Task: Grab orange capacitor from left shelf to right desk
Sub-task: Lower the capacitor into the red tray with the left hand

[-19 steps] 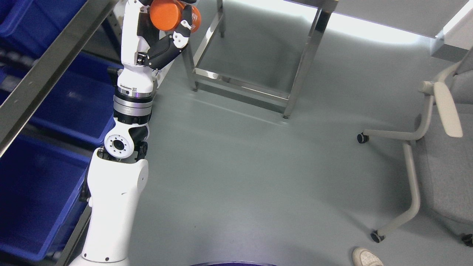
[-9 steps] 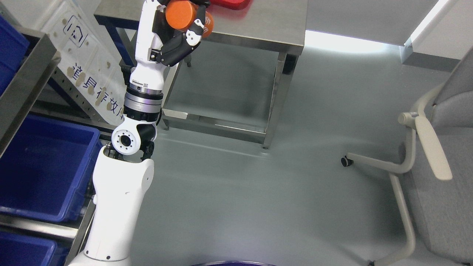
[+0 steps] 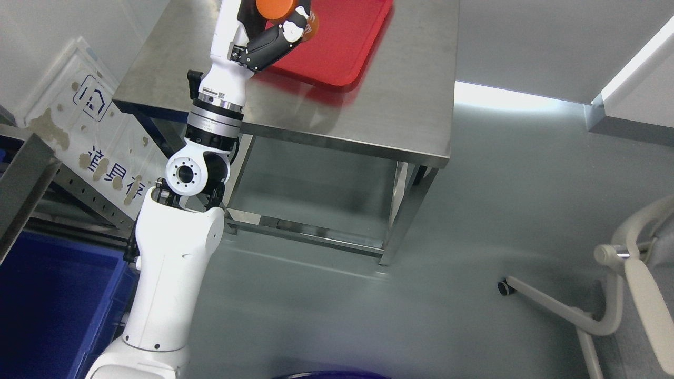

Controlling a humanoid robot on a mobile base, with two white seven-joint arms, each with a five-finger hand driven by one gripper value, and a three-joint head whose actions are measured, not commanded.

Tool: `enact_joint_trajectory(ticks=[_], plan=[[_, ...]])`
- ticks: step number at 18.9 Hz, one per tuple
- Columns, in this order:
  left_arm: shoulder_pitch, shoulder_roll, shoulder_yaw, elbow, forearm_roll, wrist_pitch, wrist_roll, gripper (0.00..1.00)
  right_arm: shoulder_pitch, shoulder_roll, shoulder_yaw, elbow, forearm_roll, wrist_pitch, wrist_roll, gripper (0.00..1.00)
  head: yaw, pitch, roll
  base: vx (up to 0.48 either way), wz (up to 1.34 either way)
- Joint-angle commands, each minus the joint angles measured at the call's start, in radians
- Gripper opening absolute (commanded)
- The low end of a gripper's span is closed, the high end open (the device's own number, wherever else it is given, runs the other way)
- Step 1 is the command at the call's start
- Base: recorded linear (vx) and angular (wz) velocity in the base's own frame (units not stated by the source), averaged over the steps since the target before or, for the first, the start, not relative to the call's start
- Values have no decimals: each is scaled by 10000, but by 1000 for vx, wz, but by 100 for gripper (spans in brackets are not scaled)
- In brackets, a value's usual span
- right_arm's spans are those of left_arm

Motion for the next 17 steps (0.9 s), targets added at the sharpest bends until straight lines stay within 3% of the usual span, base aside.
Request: enact_joint_trajectory(ticks=[1, 5, 9, 13, 14, 16, 17], plan=[[-440, 174, -725, 600, -43, 1207, 21, 2, 139, -174, -107, -337, 0, 51, 10, 100, 0, 0, 0, 288, 90], [-470, 174, -1018, 1704, -716, 1532, 6, 2, 139, -174, -107, -337, 0, 51, 10, 100, 0, 0, 0, 237, 46], [-486, 174, -1599, 1889, -779, 2450, 21, 3, 139, -174, -107, -337, 0, 51, 10, 100, 0, 0, 0, 135, -53], [-1083, 174, -1464, 2472, -825, 2544, 374, 7, 139, -174, -107, -337, 0, 51, 10, 100, 0, 0, 0, 84, -23], [-1251, 174, -1387, 2564, -856, 2605, 389, 15, 139, -174, -107, -337, 0, 51, 10, 100, 0, 0, 0, 68, 0], [-1528, 174, -1264, 2596, -902, 2987, 390, 49, 139, -174, -107, -337, 0, 51, 10, 100, 0, 0, 0, 35, -15], [-1681, 174, -1248, 2596, -917, 3050, 390, 70, 139, -174, -107, -337, 0, 51, 10, 100, 0, 0, 0, 13, -2]])
